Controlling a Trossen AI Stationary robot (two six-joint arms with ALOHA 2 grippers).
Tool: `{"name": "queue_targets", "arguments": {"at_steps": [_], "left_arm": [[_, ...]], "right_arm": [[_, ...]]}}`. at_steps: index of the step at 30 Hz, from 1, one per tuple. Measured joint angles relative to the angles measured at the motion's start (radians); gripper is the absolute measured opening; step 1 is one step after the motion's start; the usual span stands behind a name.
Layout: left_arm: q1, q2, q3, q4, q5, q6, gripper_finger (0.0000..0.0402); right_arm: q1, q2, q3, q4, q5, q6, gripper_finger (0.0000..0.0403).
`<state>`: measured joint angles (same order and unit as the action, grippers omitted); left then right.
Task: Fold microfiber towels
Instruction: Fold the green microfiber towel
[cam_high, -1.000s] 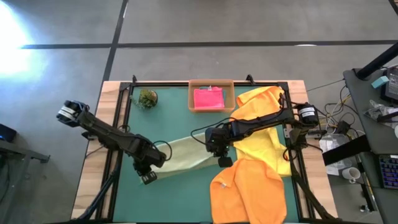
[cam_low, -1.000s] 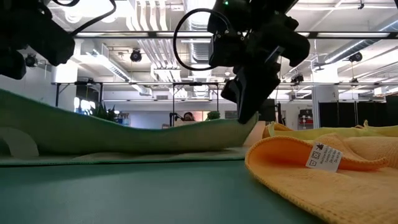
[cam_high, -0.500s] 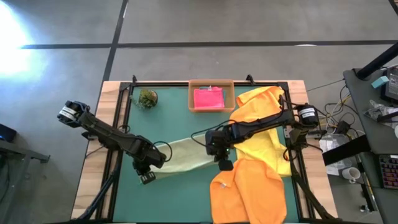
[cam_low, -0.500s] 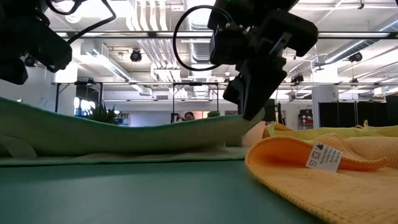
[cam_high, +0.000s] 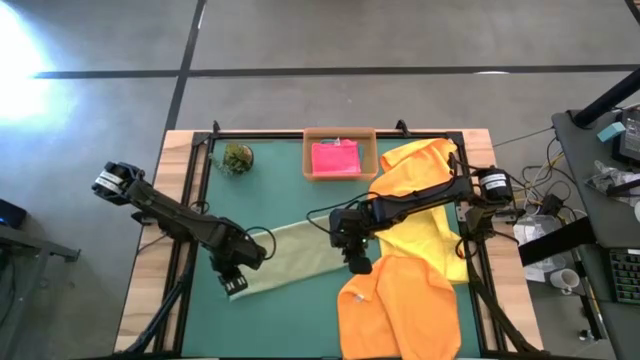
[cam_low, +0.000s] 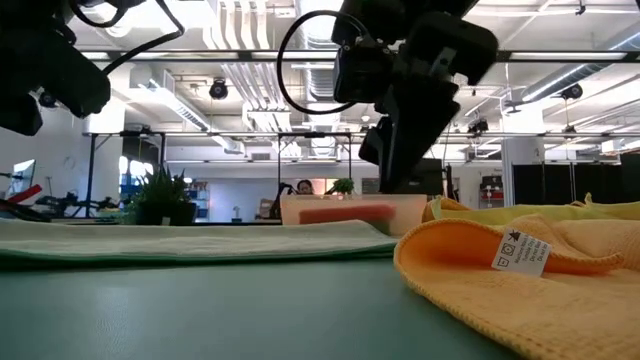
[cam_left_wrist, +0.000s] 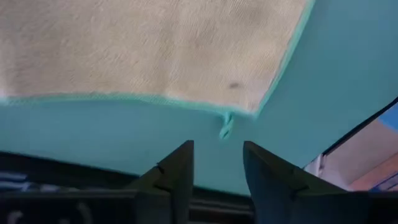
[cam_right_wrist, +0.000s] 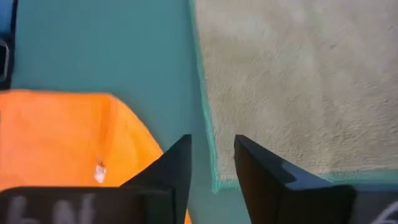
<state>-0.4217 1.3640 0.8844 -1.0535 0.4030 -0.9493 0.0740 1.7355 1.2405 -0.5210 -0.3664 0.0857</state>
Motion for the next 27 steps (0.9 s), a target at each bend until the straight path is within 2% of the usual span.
{"name": "queue_targets", "arguments": {"at_steps": [2, 4, 11, 14, 22, 27], "left_arm": [[0.001, -0.016, 0.010, -0.013, -0.002, 0.019, 0.0131], [0.001, -0.042, 0.013, -0.017, -0.045, 0.037, 0.0131], [0.002, -0.134, -0.026, 0.002, -0.371, 0.042, 0.0131], [0.006, -0.153, -0.065, 0.015, -0.457, 0.042, 0.0131], [0.021, -0.167, -0.263, 0.285, -0.463, 0.085, 0.0131], [0.021, -0.168, -0.321, 0.293, -0.458, 0.124, 0.0120]], "right_arm": [[-0.008, 0.000, 0.013, 0.003, 0.000, 0.012, 0.0119], [-0.018, 0.000, 0.026, 0.002, 0.000, 0.027, 0.0122], [-0.077, 0.000, 0.044, 0.003, 0.037, 0.080, 0.0116], [-0.104, 0.003, 0.036, 0.005, 0.060, 0.124, 0.0109], [-0.103, 0.095, 0.024, 0.012, 0.001, 0.329, 0.0079], [-0.053, 0.135, 0.030, 0.043, -0.009, 0.388, 0.0057]]}}
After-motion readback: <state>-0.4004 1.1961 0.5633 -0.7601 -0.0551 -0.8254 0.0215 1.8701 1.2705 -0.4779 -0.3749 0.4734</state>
